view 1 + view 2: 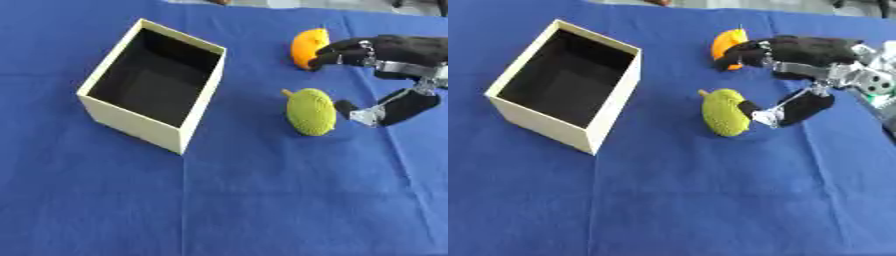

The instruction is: Pick up objects on the table and place them in the box.

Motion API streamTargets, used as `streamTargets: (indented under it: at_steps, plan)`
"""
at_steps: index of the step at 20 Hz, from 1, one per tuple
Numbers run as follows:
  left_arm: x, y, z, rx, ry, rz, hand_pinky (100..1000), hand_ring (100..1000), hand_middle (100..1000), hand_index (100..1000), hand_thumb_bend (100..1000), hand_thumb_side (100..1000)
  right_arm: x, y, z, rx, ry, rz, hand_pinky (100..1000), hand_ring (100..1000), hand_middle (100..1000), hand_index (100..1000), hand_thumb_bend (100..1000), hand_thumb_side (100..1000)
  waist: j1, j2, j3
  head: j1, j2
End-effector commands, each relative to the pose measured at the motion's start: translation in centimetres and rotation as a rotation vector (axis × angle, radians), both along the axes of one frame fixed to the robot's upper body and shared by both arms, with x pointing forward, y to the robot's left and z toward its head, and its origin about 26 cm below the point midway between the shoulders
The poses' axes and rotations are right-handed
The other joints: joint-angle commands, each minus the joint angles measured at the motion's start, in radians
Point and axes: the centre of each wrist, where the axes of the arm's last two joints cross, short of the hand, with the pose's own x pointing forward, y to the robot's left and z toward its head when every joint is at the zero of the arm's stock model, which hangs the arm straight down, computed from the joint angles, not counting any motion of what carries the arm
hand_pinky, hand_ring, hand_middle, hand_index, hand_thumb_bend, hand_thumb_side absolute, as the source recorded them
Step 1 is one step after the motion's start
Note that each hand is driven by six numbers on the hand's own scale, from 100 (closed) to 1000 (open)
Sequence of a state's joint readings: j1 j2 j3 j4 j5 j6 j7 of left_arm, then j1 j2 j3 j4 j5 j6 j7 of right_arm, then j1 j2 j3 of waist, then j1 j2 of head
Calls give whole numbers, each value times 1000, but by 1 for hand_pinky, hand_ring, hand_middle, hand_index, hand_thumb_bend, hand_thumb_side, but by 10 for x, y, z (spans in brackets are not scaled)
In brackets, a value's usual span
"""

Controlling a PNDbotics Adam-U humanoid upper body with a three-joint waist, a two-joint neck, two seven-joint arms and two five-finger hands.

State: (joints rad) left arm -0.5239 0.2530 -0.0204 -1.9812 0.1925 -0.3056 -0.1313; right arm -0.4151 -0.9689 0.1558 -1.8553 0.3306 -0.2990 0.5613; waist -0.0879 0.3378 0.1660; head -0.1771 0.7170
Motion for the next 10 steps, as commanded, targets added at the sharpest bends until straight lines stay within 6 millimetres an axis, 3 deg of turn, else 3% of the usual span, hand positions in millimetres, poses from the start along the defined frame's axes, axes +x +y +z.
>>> streamTargets:
  at_steps: [1, 5, 6, 7, 10]
  plan:
    - [-4, -2, 8, 5, -33, -14, 798, 784, 700, 824, 100, 593, 1, -1, 9, -17, -8, -10, 1000, 1000, 855, 992, 100, 314, 2, -27, 0, -2, 3]
    - [-4, -3, 8, 7, -32, -20, 797, 783, 699, 823, 100, 593, 5, -2, 6, -36, 4, -24, 1000, 1000, 857, 992, 100, 313, 0, -27, 3, -2, 2]
    - [-4, -3, 8, 7, -32, -21, 797, 783, 699, 823, 100, 591, 7, -3, 4, -42, 5, -31, 1000, 1000, 858, 992, 100, 238, 0, -27, 4, -2, 2]
    - [-4, -3, 8, 7, -32, -22, 797, 783, 698, 823, 100, 593, 9, -4, 3, -48, 5, -39, 1000, 1000, 861, 992, 100, 321, 0, -27, 5, -3, 3]
    - [-4, -4, 9, 8, -32, -27, 797, 782, 698, 823, 100, 592, 15, -9, -3, -68, 3, -63, 1000, 1000, 863, 991, 100, 330, 0, -25, 8, -3, 3]
